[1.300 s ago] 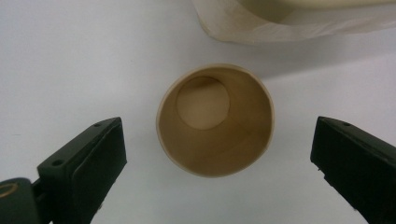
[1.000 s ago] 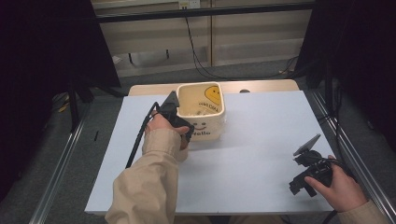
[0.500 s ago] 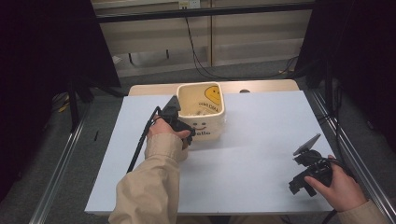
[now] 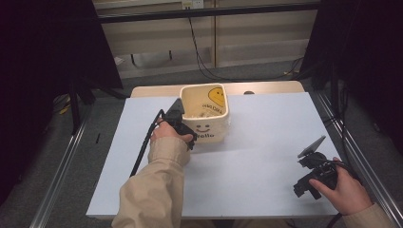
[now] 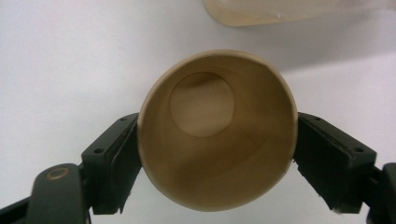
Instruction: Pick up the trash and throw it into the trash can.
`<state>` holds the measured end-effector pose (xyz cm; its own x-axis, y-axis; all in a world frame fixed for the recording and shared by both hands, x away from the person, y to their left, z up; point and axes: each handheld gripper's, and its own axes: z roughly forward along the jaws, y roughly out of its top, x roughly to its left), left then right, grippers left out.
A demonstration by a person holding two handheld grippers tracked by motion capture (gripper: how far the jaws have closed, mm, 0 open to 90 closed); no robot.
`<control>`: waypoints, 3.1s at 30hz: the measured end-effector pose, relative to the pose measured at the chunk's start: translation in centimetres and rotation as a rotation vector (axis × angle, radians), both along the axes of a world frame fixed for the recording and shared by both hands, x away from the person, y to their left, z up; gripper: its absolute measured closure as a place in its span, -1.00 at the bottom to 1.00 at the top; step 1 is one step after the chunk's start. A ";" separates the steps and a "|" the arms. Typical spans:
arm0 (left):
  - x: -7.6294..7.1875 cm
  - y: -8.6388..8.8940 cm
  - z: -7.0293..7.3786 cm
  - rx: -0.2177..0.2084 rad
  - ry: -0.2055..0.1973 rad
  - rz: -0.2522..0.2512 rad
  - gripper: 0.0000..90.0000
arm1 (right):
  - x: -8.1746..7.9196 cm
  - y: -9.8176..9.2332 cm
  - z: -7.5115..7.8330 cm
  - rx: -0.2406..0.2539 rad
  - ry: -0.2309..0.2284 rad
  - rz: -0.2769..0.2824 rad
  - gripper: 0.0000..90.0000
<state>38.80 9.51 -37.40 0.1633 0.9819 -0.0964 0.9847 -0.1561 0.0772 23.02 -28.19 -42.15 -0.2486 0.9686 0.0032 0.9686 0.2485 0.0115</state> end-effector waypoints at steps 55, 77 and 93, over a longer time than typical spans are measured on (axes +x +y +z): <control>5.5 2.0 22.7 -0.042 -0.027 -0.032 -0.55 | 0.0 0.0 0.4 0.001 0.006 0.023 -0.86; 8.6 -3.7 19.9 -0.066 -0.054 -0.084 -0.56 | 0.1 0.0 0.6 0.002 -0.004 0.032 -0.86; 9.4 -4.8 15.6 -0.055 -0.034 -0.110 -0.57 | 0.2 0.0 0.7 0.010 -0.016 0.032 -0.87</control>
